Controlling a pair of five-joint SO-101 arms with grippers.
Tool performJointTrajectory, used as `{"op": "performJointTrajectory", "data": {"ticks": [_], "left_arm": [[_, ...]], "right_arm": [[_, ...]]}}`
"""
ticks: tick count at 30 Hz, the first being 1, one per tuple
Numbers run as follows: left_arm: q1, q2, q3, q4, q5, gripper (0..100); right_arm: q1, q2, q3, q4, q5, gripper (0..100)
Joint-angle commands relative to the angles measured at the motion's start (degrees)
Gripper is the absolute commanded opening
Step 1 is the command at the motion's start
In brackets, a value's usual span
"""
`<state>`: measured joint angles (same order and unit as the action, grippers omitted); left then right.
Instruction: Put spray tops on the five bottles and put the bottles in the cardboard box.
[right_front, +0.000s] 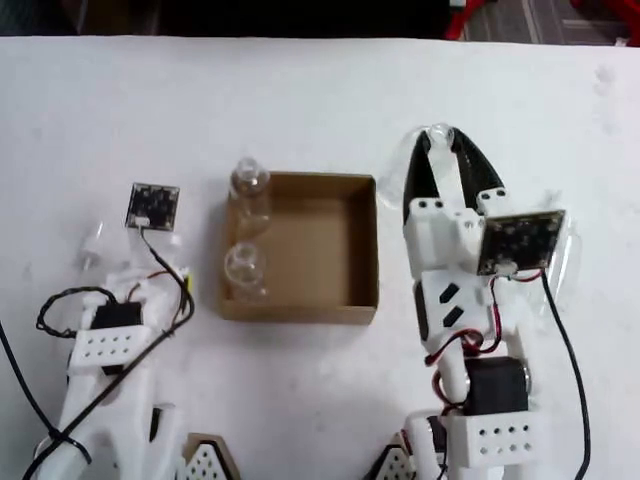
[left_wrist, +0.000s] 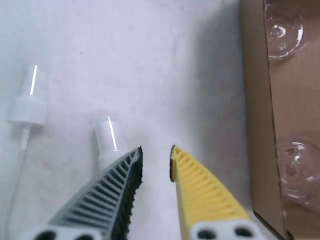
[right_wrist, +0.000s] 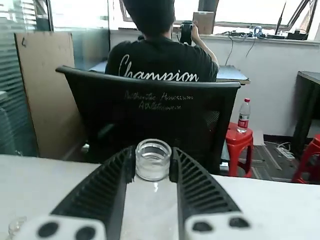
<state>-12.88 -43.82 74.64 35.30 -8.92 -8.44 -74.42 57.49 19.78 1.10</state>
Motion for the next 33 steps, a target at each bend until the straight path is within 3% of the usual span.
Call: {"op": "performJointTrajectory", "data": {"ticks": [1, 6, 11, 19, 33], "left_arm": [[1.0, -0.3, -0.6, -1.3, 0.8, 9], [3.1, -0.3, -0.3, -2.3, 0.5, 9], [3.2, -0.3, -0.3, -2.3, 0.5, 9], [2.9, -0.3, -0.3, -2.1, 0.7, 9], [2.9, -0.4, -0.4, -2.0, 0.7, 9]], "right_arm": [[-4.4, -0.6, 4.0, -9.5, -2.5, 1.6], [-14.6, -0.5, 16.8, -23.4, -2.4, 1.6], [-16.0, 1.6, 25.3, -37.1, -2.1, 1.6], [-17.1, 20.9, 23.9, -45.5, 1.7, 1.6], [-20.0, 37.5, 23.3, -51.4, 1.7, 1.6]]}}
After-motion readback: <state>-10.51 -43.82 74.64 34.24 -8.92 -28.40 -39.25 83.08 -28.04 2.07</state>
